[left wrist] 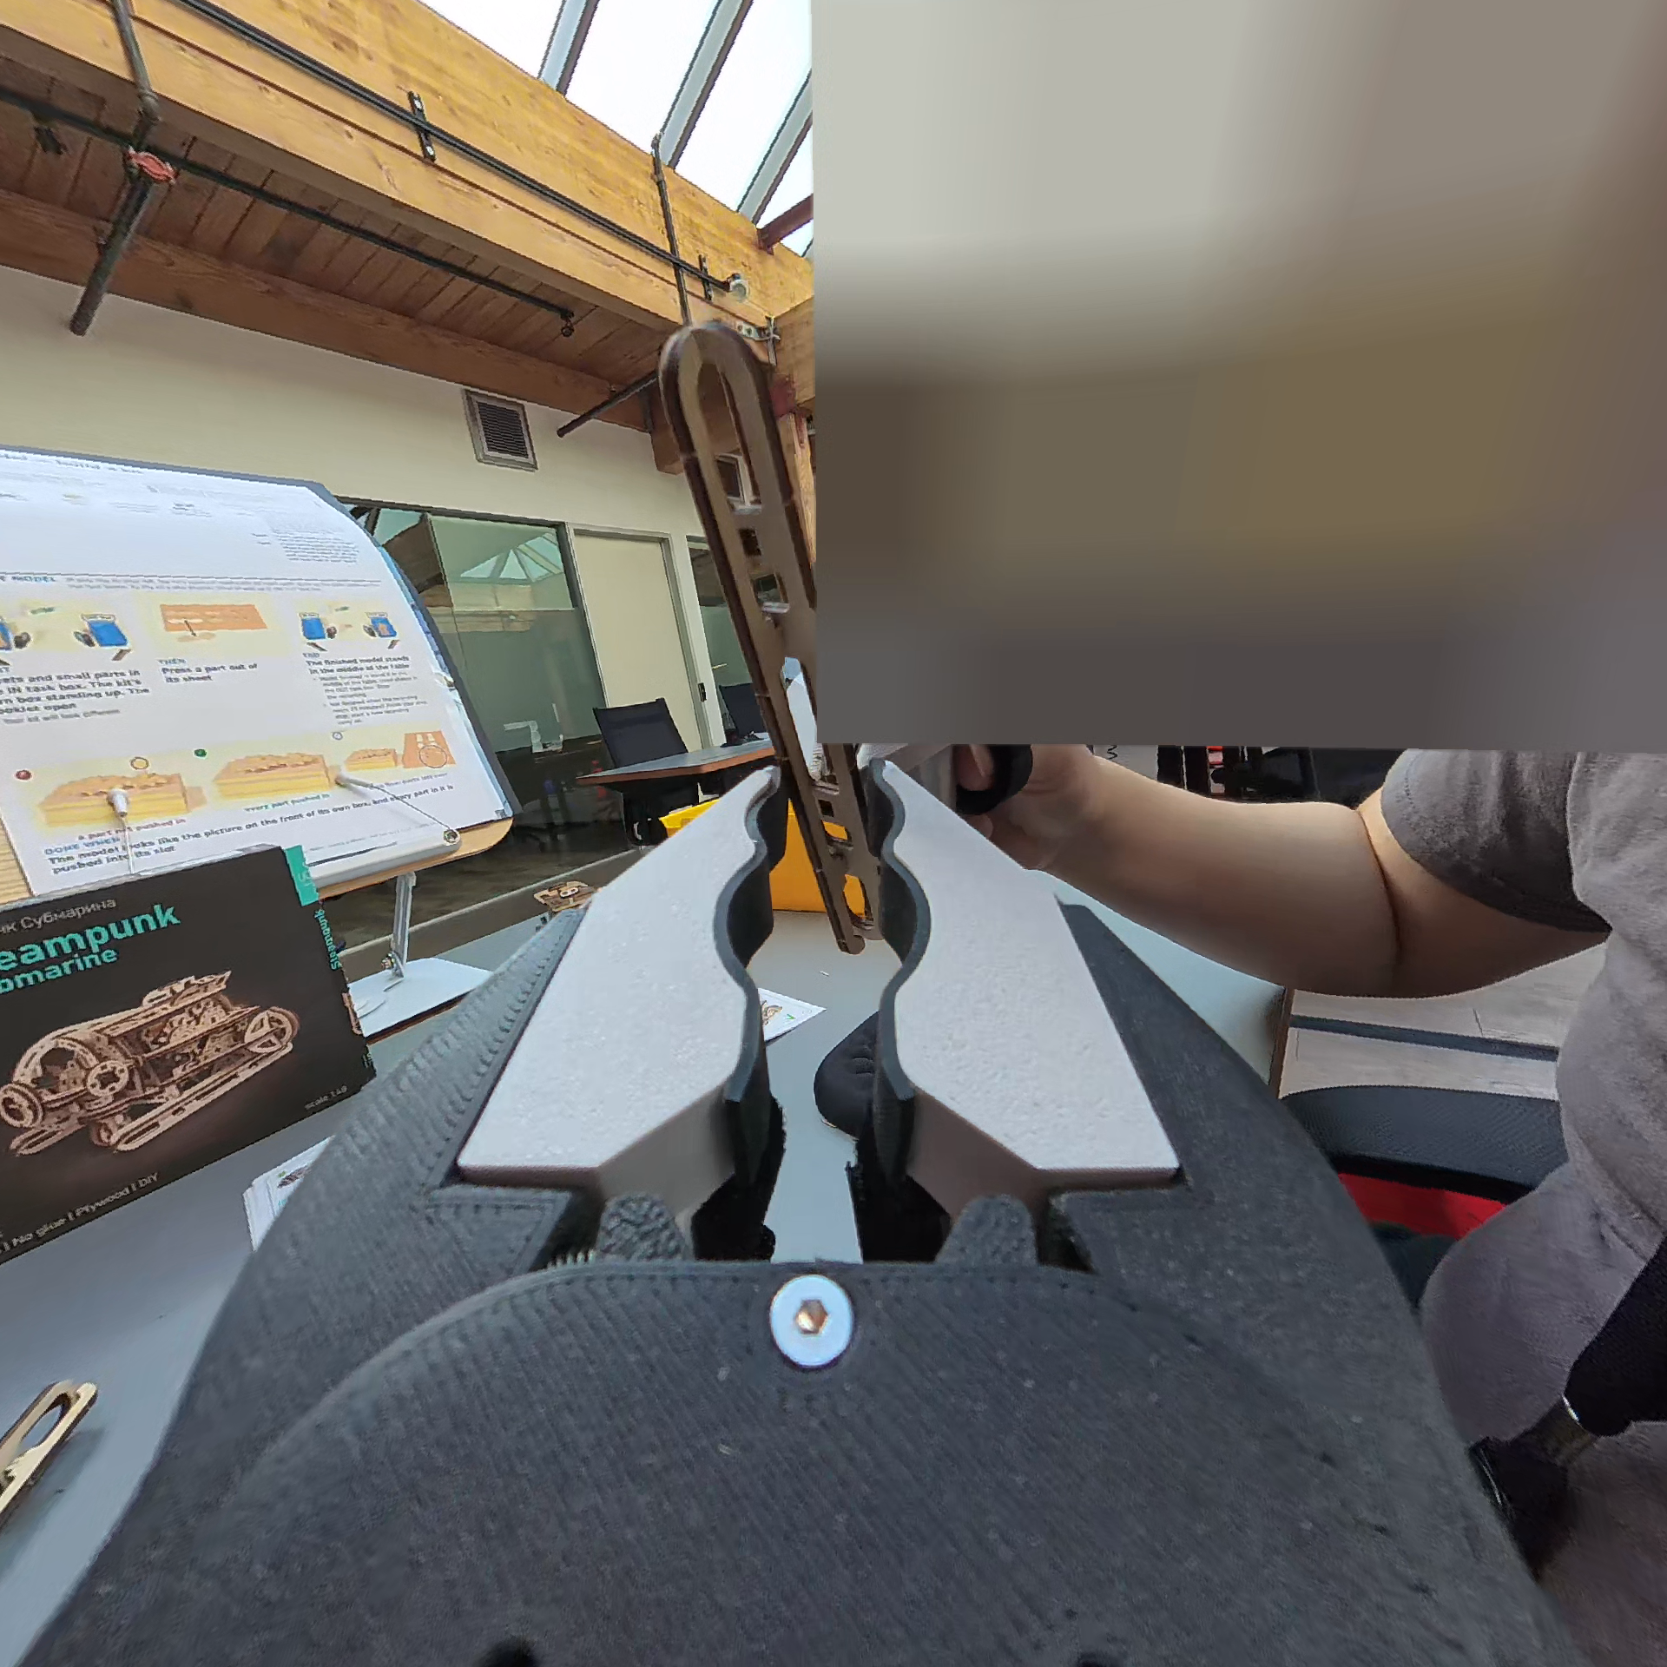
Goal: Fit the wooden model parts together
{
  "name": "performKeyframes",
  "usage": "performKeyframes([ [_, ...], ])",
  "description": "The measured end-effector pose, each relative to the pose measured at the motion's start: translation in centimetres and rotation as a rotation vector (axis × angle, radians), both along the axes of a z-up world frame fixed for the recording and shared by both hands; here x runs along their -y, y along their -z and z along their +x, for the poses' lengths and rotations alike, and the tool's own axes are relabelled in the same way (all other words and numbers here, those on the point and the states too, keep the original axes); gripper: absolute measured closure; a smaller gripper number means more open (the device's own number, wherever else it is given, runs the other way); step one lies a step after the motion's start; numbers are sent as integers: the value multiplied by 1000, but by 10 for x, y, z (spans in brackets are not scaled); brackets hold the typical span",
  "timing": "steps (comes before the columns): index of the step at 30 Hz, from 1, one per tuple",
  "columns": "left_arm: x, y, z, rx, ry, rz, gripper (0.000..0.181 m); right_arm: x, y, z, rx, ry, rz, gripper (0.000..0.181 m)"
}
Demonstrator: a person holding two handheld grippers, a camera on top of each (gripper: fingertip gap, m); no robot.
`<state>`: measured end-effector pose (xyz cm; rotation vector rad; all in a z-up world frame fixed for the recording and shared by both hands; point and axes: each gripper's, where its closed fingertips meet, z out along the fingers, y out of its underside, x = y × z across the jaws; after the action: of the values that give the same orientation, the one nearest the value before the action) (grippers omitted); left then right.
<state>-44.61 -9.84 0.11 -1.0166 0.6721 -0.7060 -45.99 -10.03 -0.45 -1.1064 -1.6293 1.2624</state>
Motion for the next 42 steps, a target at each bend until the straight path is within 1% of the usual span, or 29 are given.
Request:
performKeyframes([
  [4, -4, 3, 3, -35, -22, -14, 166, -4, 2, 3, -13, -3, -37, 181],
  [8, -7, 4, 7, -64, -49, -25, 160, -9, 2, 6, -33, 13, -49, 181],
  [12, -11, 5, 10, -81, -73, -48, 165, -11, 3, 10, -52, 9, -85, 181],
  [23, -15, 10, 18, -116, -88, -98, 166, -14, 7, 19, -55, -15, -165, 181],
  [26, -13, 10, 19, -126, -87, -79, 166, -12, 7, 20, -54, -22, -151, 181],
  [30, -14, 10, 19, -139, -137, -54, 167, -14, 8, 19, -63, 29, -55, 180],
  [35, -14, 12, 20, -132, -137, -65, 167, -14, 11, 20, -79, 64, 28, 180],
  [37, -13, 14, 21, -137, -123, -67, 167, -12, 13, 21, -80, 58, 71, 181],
  [38, -13, 14, 22, -133, -114, -68, 167, -11, 14, 21, -79, 51, 67, 181],
  [42, -16, 15, 21, -121, -92, -107, 167, -14, 13, 21, -81, 8, -59, 181],
])
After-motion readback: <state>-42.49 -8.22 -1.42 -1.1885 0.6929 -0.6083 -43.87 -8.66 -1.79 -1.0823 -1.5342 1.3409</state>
